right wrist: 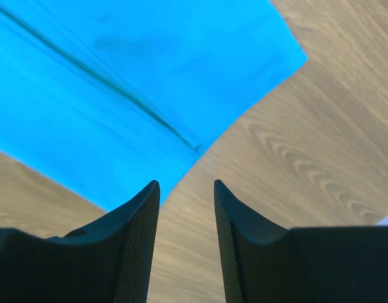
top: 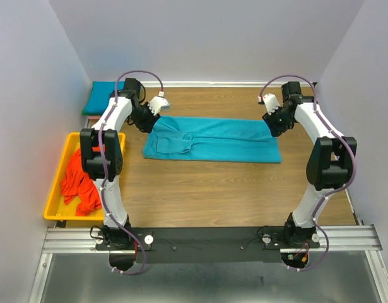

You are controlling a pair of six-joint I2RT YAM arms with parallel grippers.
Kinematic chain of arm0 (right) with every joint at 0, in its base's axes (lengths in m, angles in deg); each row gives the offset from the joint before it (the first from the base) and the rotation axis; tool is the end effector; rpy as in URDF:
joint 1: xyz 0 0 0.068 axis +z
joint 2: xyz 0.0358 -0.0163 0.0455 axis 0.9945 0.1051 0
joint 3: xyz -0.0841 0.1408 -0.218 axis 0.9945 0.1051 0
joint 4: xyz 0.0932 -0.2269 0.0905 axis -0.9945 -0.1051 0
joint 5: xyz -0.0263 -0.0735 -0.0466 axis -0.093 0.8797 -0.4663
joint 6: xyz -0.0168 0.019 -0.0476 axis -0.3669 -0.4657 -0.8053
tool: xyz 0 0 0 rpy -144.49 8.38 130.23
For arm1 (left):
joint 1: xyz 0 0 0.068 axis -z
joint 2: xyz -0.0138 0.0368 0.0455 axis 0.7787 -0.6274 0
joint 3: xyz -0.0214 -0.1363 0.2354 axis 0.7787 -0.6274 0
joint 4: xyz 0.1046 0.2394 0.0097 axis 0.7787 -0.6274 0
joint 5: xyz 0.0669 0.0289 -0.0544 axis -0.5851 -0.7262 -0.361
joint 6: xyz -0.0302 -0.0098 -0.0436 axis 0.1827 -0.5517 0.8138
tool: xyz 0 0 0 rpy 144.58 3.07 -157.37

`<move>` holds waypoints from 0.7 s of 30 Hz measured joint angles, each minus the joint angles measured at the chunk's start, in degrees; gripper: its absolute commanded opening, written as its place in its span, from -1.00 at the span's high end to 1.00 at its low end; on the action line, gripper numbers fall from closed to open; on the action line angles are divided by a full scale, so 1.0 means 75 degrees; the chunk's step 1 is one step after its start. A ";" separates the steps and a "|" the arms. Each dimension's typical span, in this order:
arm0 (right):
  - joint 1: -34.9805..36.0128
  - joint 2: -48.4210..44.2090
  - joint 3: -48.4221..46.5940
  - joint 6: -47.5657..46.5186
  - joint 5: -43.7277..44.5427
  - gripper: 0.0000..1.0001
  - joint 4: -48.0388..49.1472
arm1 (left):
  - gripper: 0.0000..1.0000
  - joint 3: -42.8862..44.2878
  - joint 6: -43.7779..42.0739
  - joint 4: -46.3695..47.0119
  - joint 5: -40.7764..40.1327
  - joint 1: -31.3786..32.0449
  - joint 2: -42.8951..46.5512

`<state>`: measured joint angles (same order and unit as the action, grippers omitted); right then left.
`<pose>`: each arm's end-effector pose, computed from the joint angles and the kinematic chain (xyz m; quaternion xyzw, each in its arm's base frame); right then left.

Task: Fold and stack the t-shirts
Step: Fold the tshirt

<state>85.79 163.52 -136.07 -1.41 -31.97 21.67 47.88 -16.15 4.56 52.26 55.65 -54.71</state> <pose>0.3922 0.0172 0.2352 -0.3538 0.9134 0.0003 0.2012 0.4266 -0.0478 0.2257 0.4663 0.8473 -0.1208 0.2236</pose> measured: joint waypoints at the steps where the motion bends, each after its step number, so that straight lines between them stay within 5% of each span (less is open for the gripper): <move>1: -0.0012 -0.0137 0.0061 0.0108 -0.0111 0.17 -0.0029 | 0.22 -0.0166 0.0050 0.0032 0.0035 -0.0064 0.0216; 14: 0.0006 0.0408 0.1533 0.0921 -0.0804 0.38 0.0111 | 0.83 -0.2999 0.1241 0.1294 0.0373 -0.0041 0.0842; 21: -0.0003 -0.0026 0.2168 0.0822 -0.0554 0.43 0.0638 | 0.98 -0.3928 0.1413 0.2055 0.0385 -0.0050 0.1457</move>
<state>85.77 163.33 -119.81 4.76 -36.13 26.46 18.41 -5.55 19.97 55.15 55.28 -43.78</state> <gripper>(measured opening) 0.299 0.029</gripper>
